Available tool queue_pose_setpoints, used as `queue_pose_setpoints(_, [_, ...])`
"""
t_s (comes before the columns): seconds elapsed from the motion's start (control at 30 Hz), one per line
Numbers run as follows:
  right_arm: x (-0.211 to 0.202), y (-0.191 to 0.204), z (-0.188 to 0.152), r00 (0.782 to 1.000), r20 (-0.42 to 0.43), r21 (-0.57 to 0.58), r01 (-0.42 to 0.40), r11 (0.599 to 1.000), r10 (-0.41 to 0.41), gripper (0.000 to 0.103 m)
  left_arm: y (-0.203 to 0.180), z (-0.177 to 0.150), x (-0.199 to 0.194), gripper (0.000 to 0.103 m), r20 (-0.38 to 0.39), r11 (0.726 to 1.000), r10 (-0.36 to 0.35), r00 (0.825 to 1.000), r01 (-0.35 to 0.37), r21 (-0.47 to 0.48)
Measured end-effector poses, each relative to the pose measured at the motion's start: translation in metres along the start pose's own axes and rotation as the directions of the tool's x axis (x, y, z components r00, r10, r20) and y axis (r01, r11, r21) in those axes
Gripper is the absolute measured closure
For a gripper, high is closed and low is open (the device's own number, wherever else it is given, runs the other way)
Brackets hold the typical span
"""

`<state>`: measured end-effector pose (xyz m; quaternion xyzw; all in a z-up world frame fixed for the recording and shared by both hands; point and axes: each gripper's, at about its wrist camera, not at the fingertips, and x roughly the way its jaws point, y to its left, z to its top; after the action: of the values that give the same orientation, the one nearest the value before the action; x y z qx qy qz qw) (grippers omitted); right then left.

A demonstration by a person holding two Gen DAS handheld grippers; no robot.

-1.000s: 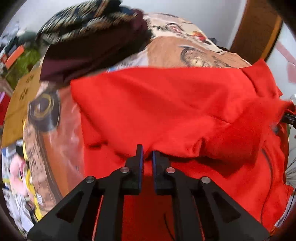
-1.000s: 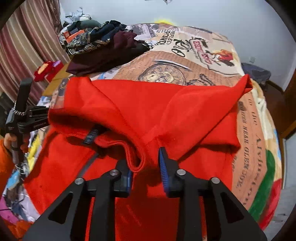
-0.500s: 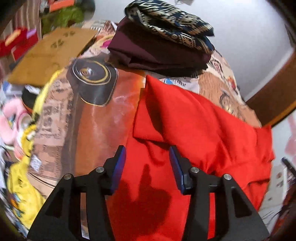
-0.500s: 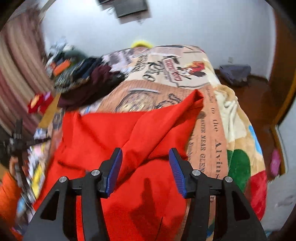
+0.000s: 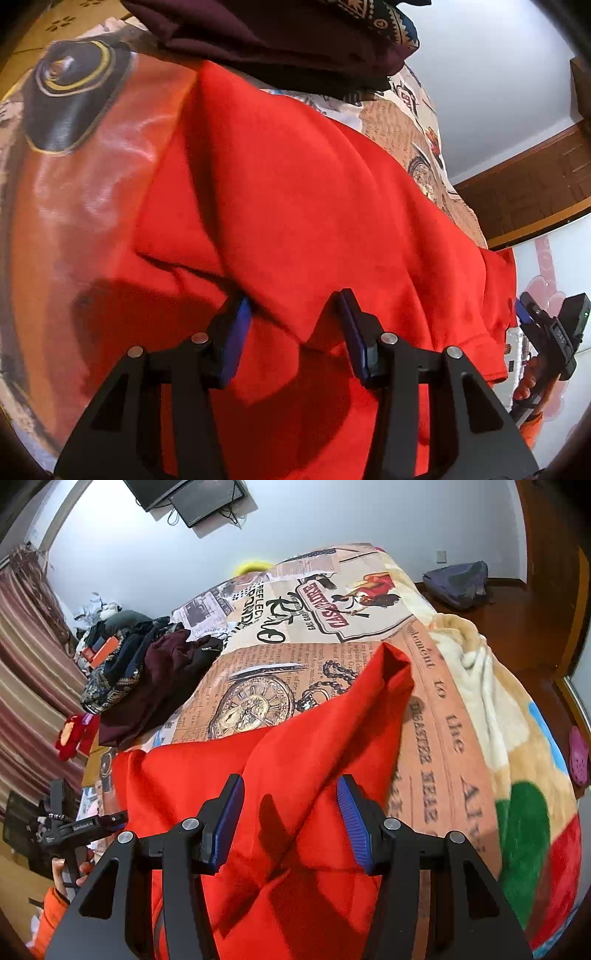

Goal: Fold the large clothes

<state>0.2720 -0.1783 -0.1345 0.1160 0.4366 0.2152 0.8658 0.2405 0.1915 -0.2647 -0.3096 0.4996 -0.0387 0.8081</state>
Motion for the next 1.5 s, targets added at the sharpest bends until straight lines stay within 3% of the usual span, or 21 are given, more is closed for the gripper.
queue_pose_setpoints(0.07, [0.009, -0.004, 0.002, 1.0, -0.01, 0.02, 0.008, 1.0, -0.008, 0.056, -0.007, 0.002, 0.0, 0.071, 0.015, 1.0, 0.001, 1.0, -0.002, 0.011])
queue_pose_setpoints(0.13, [0.014, -0.006, 0.004, 0.999, -0.011, 0.023, 0.038, 0.999, -0.038, 0.084, -0.014, 0.003, -0.003, 0.087, 0.041, 0.998, 0.04, 0.998, -0.042, 0.045])
queue_pose_setpoints(0.17, [0.015, -0.007, 0.004, 0.999, -0.009, 0.019, 0.053, 0.998, -0.053, 0.089, -0.015, 0.003, -0.006, 0.095, 0.053, 0.996, 0.055, 0.997, -0.058, 0.061])
queue_pose_setpoints(0.23, [0.011, -0.008, 0.004, 0.999, 0.007, 0.027, 0.036, 0.999, -0.036, 0.096, -0.019, 0.002, -0.015, 0.1, 0.083, 0.992, 0.079, 0.993, -0.086, 0.088])
queue_pose_setpoints(0.5, [-0.029, 0.01, 0.007, 0.996, 0.086, -0.033, -0.007, 0.999, 0.009, 0.099, -0.037, 0.011, -0.067, 0.101, 0.242, 0.97, 0.139, 0.96, -0.181, 0.161])
queue_pose_setpoints(0.6, [-0.036, 0.014, -0.001, 0.996, 0.089, -0.066, 0.027, 0.997, -0.021, 0.099, -0.03, 0.011, -0.064, 0.101, 0.216, 0.966, 0.161, 0.963, -0.198, 0.164])
queue_pose_setpoints(0.77, [-0.027, 0.001, -0.013, 0.995, 0.039, -0.051, 0.088, 0.995, -0.086, 0.098, -0.016, -0.001, -0.029, 0.097, 0.137, 0.928, 0.3, 0.944, -0.322, 0.188])
queue_pose_setpoints(0.87, [-0.031, -0.007, -0.017, 0.99, 0.04, -0.05, 0.137, 0.989, -0.135, 0.098, -0.006, -0.008, -0.019, 0.087, 0.093, 0.926, 0.32, 0.943, -0.332, 0.182])
queue_pose_setpoints(0.93, [-0.037, -0.01, -0.015, 0.988, 0.038, -0.051, 0.148, 0.988, -0.147, 0.093, 0.001, -0.01, -0.021, 0.076, 0.075, 0.922, 0.338, 0.938, -0.347, 0.175])
queue_pose_setpoints(0.97, [-0.038, -0.011, -0.014, 0.988, 0.034, -0.049, 0.152, 0.987, -0.151, 0.087, 0.003, -0.012, -0.021, 0.061, 0.075, 0.919, 0.346, 0.935, -0.354, 0.172])
queue_pose_setpoints(1.03, [-0.043, -0.015, -0.01, 0.985, 0.044, -0.038, 0.166, 0.985, -0.164, 0.048, 0.011, -0.011, -0.035, 0.042, 0.111, 0.904, 0.392, 0.913, -0.405, 0.138])
queue_pose_setpoints(1.1, [-0.048, -0.015, -0.008, 0.981, 0.088, -0.028, 0.176, 0.984, -0.173, 0.039, 0.017, -0.007, -0.048, 0.04, 0.153, 0.902, 0.401, 0.903, -0.418, 0.103])
queue_pose_setpoints(1.3, [-0.033, -0.023, 0.006, 0.994, 0.044, 0.038, 0.101, 0.994, -0.103, 0.038, 0.034, 0.019, -0.074, 0.035, 0.176, 0.959, 0.273, 0.946, -0.283, 0.034])
queue_pose_setpoints(1.43, [-0.005, -0.031, 0.006, 0.997, -0.043, 0.078, 0.069, 0.995, -0.066, 0.038, 0.042, 0.038, -0.057, 0.032, 0.139, 0.98, 0.187, 0.973, -0.195, 0.046])
queue_pose_setpoints(1.5, [0.009, -0.037, 0.004, 0.994, -0.094, 0.101, 0.071, 0.992, -0.061, 0.038, 0.048, 0.045, -0.04, 0.032, 0.104, 0.983, 0.178, 0.978, -0.182, 0.028])
